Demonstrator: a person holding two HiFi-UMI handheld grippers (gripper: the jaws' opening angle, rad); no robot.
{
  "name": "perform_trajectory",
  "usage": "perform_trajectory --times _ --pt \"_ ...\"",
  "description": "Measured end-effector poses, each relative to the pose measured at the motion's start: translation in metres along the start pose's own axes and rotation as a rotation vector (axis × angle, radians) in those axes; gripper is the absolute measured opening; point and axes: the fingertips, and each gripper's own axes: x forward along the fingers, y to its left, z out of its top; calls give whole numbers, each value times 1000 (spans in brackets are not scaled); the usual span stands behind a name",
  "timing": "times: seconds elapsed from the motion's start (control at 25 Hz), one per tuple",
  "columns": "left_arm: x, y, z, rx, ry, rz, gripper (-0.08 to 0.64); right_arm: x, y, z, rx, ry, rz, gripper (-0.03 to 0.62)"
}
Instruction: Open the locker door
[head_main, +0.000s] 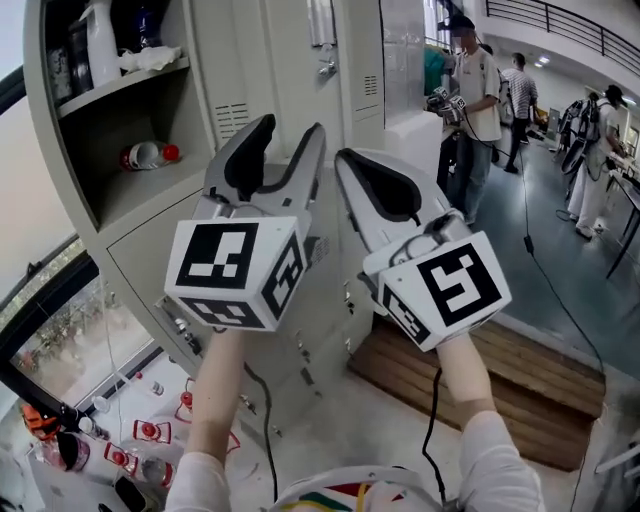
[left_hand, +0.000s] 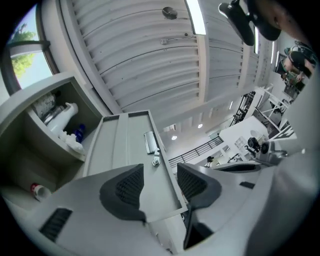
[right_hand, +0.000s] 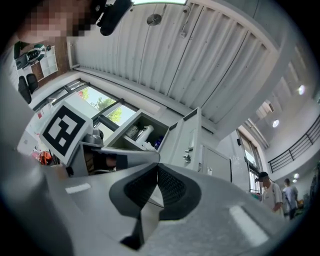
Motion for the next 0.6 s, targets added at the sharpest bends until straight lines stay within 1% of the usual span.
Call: perform_trajectory --times 0.12,0.16,0.2,0.24,0.28,0.36,0.44,0.52,0.6 --pt "-24 15 10 75 -1 63 210 12 18 4 16 -27 39 6" --pt "-32 20 12 101 6 84 195 16 24 6 23 -38 51 6" --pt "-40 24 13 126 16 106 159 20 30 7 31 -50 62 6" --pt "-48 29 14 150 27 129 103 23 36 8 40 -61 73 6" --pt "-56 33 15 177 40 150 63 27 42 9 48 -71 84 6" --pt "-72 42 15 230 65 191 39 33 56 10 63 -90 107 5" --pt "-90 53 14 258 88 242 29 39 72 11 79 -109 135 6" --pt "-113 67 11 265 115 299 23 44 90 12 100 -130 169 6" --pt "-133 78 8 263 132 343 20 47 104 13 111 -152 186 5"
